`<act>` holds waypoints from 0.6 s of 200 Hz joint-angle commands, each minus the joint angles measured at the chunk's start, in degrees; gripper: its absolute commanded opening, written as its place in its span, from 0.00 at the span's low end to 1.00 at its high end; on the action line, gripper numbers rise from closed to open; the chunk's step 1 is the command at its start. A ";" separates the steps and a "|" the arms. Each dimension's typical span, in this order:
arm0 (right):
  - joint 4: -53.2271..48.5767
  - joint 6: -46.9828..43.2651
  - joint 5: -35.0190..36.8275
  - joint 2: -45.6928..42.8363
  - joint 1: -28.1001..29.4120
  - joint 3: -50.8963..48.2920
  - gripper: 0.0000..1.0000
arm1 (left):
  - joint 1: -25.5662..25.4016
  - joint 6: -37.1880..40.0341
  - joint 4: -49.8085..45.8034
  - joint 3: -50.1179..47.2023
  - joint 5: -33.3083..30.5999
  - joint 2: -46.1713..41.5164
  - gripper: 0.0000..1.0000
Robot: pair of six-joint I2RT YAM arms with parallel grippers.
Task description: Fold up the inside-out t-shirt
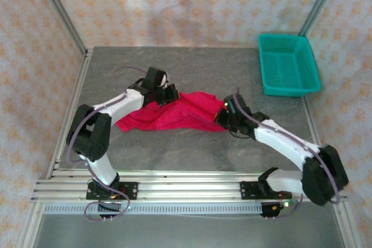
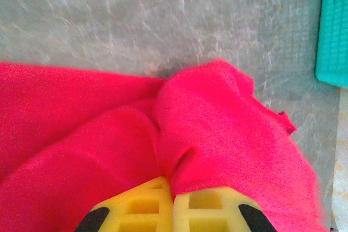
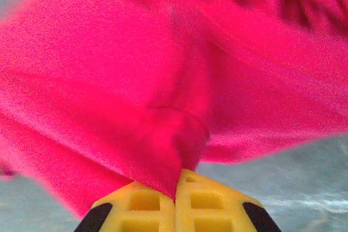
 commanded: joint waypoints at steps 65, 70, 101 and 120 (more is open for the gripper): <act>-11.65 -3.33 9.12 1.10 6.51 12.38 0.29 | -4.91 0.94 -3.28 0.36 -6.94 -0.25 0.00; -10.94 -3.32 8.72 1.71 7.11 12.88 0.24 | -4.92 1.03 -3.45 0.41 -6.89 -0.25 0.00; -5.68 -3.16 3.91 10.50 8.18 16.56 0.05 | -4.90 1.25 -4.02 0.59 -6.30 0.40 0.00; -5.17 -4.17 1.25 17.56 8.18 20.94 0.01 | -4.91 0.86 -3.77 0.02 -6.27 0.27 0.00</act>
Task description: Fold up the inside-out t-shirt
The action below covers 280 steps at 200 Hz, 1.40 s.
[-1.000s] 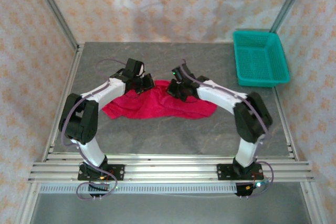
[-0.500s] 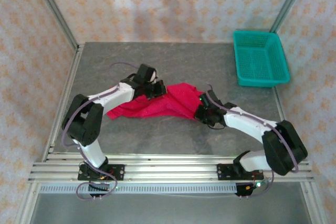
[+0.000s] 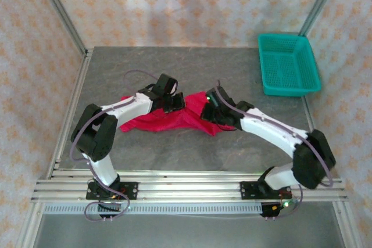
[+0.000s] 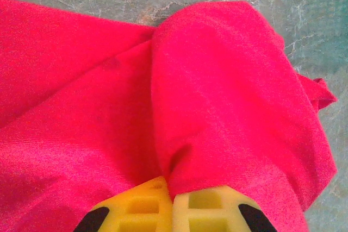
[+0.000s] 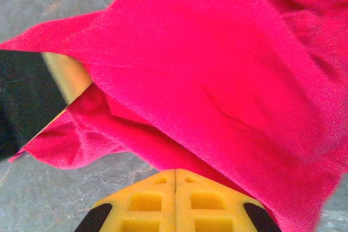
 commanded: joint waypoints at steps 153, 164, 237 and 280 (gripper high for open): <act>-4.40 -6.33 6.08 17.84 -3.53 17.24 0.25 | 0.63 0.88 -1.86 -1.02 -1.20 -1.59 0.04; -3.61 -6.06 5.35 15.62 -2.66 15.58 0.29 | 0.93 0.63 -1.93 -1.45 -1.24 -1.90 0.14; 0.38 -2.92 0.00 15.00 1.77 12.07 0.38 | 4.06 -2.19 0.45 -7.91 -2.89 -10.34 0.40; -0.67 -5.02 0.57 21.70 2.09 17.63 0.47 | 4.81 -2.20 0.53 -10.16 -2.22 -11.63 0.36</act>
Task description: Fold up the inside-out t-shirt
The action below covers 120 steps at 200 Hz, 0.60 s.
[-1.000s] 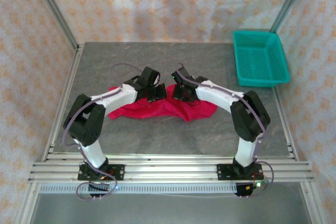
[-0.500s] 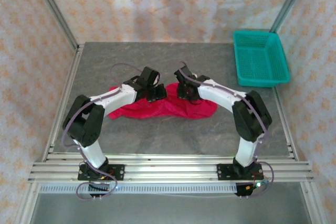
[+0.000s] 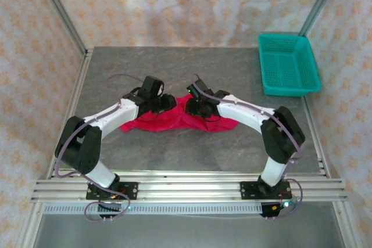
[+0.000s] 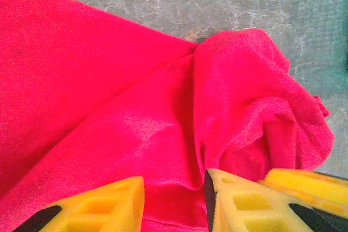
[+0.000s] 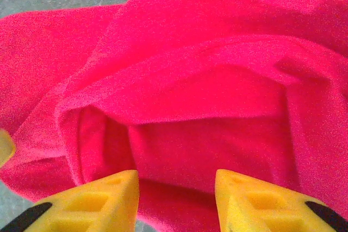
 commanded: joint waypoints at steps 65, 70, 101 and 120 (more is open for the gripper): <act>-3.55 -1.88 2.06 7.38 0.21 8.63 0.09 | 3.44 1.21 -1.21 -4.04 -0.90 -2.10 0.40; -4.17 -2.15 2.49 6.48 0.21 8.62 0.04 | 3.97 1.44 -1.25 -3.85 -0.97 -1.29 0.40; -10.53 -5.59 3.86 -0.49 0.12 9.92 0.00 | 7.52 3.49 -1.81 -0.59 0.65 6.81 0.37; -16.72 -8.92 1.82 -5.15 -0.92 12.44 0.00 | 9.97 6.22 -3.74 1.66 2.25 11.64 0.33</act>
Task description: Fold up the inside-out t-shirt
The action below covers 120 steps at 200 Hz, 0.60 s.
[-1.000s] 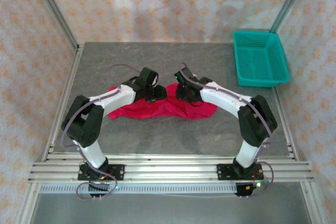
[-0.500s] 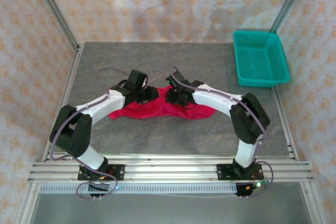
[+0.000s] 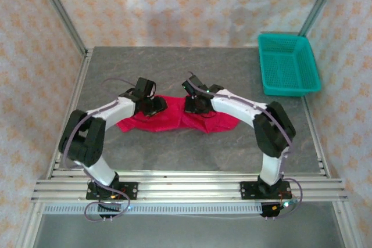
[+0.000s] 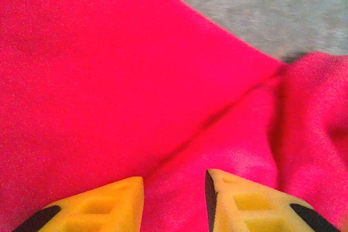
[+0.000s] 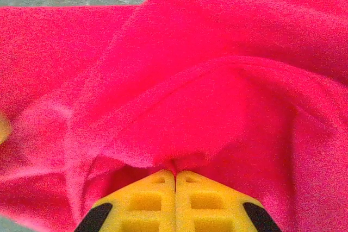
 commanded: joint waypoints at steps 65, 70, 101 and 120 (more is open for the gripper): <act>-19.59 -7.54 -21.25 -23.64 -16.78 15.16 0.00 | 11.64 7.47 -6.64 2.05 -0.86 10.70 0.18; -18.84 -6.62 -23.44 -24.33 -18.15 15.32 0.00 | 11.84 7.47 -6.64 2.04 -0.76 10.63 0.17; -8.67 0.42 -32.90 -23.13 -20.56 9.42 0.00 | 11.70 6.32 -5.42 1.28 0.18 6.72 0.15; -4.23 1.64 -32.74 -19.33 -20.25 4.51 0.00 | 10.63 6.48 -6.87 1.84 -0.79 2.24 0.16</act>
